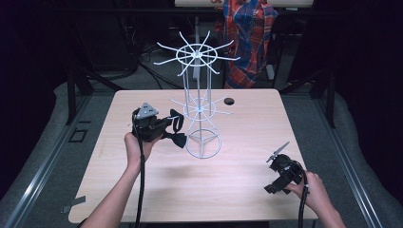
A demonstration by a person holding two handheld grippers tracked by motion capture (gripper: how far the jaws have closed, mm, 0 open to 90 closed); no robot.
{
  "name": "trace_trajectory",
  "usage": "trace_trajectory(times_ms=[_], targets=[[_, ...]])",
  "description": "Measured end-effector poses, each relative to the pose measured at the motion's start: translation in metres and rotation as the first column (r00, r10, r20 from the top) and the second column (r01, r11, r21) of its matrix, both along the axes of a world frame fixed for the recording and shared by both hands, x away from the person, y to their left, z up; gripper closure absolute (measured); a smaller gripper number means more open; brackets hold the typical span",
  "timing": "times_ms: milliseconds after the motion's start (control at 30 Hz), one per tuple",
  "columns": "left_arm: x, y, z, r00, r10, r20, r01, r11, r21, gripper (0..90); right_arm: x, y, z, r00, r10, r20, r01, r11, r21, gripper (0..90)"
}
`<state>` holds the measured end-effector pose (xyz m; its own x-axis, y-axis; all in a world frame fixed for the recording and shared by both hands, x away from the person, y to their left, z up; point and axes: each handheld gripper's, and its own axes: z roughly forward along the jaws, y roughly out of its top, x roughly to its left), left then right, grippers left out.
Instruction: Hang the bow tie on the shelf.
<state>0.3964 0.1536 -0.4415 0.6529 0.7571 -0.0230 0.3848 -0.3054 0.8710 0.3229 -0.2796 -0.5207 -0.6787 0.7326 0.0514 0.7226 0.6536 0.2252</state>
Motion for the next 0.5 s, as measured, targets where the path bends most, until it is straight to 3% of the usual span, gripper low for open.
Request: trace_trajectory(times_ms=[300,500], targets=[[0.002,-0.006,-0.006,0.9999,-0.015,-0.007,0.015,0.9998,-0.012,88.7,0.000,0.000,0.001,1.0000,0.008,-0.003,-0.008,1.0000,-0.005,10.5],[0.004,-0.008,-0.014,0.9989,-0.023,-0.041,0.023,0.9997,0.001,88.7,-0.002,0.000,0.001,1.0000,0.001,-0.002,-0.001,1.0000,0.004,10.6]])
